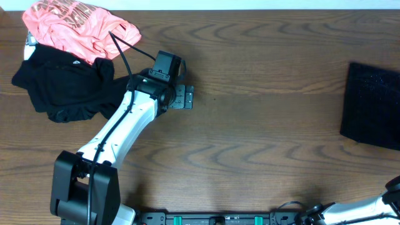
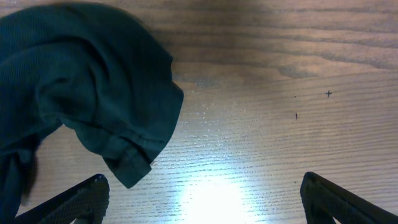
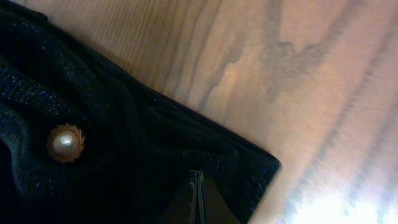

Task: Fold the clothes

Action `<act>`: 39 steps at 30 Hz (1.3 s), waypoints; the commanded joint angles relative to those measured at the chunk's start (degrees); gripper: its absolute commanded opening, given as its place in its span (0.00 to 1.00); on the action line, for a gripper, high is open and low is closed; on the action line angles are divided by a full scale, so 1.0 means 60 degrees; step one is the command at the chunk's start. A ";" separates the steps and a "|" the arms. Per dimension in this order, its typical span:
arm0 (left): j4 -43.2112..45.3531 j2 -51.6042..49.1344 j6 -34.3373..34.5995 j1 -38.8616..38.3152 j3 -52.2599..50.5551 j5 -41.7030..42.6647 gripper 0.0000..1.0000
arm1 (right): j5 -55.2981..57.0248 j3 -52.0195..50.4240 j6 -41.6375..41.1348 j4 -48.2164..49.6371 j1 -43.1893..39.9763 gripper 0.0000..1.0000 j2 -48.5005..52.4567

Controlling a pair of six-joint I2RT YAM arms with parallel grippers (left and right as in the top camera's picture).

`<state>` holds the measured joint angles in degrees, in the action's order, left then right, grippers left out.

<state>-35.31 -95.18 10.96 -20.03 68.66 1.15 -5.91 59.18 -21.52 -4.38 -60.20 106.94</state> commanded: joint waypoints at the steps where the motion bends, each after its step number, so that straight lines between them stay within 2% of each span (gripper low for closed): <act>1: 0.0117 -0.0058 0.0124 -0.0033 0.0000 -0.0015 0.98 | -0.0787 0.0011 0.0641 0.0408 -0.0018 0.01 0.0452; 5: 0.0219 -0.0058 0.0124 -0.0033 0.0000 -0.0015 0.98 | -0.1290 0.0011 0.1344 0.1166 0.0175 0.01 0.0871; 18: 0.0481 -0.0058 0.0120 -0.0033 0.0000 -0.0018 0.98 | -0.1297 0.0015 0.3260 0.3111 0.1643 0.01 0.2353; 25: 0.0623 -0.0058 0.0120 -0.0029 0.0000 -0.0018 0.98 | -0.0987 0.0036 0.3646 0.3581 0.2098 0.01 0.2597; 29: 0.0619 -0.0058 0.0120 -0.0033 0.0000 -0.0018 0.98 | -0.0984 0.0346 0.3632 0.3122 0.2025 0.02 0.2586; 30: 0.0619 -0.0058 0.0120 -0.0033 0.0000 -0.0018 0.98 | -0.0984 0.0452 0.3541 0.2962 0.1982 0.12 0.2568; 31: 0.0616 -0.0058 0.0120 -0.0033 0.0000 -0.0018 0.98 | -0.0984 0.0561 0.3410 0.2779 0.1934 0.33 0.2521; 32: 0.0616 -0.0058 0.0120 -0.0033 0.0000 -0.0018 0.98 | -0.0980 0.0674 0.3271 0.2543 0.1883 0.60 0.2412; 34: 0.0623 -0.0058 0.0120 -0.0029 0.0000 -0.0018 0.98 | -0.0860 0.0882 0.2900 0.2248 0.1785 0.95 0.2113; 35: 0.0627 -0.0058 0.0120 -0.0029 0.0000 -0.0018 0.98 | -0.0794 0.0984 0.2805 0.2127 0.1752 0.99 0.1927; 39: 0.0725 -0.0058 0.0120 -0.0029 0.0004 -0.0018 0.98 | -0.0579 0.1668 0.2809 0.1231 0.1650 0.99 0.0681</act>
<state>-31.46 -95.18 10.96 -20.03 68.66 1.13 -9.06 66.24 -3.38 5.69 -50.13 117.16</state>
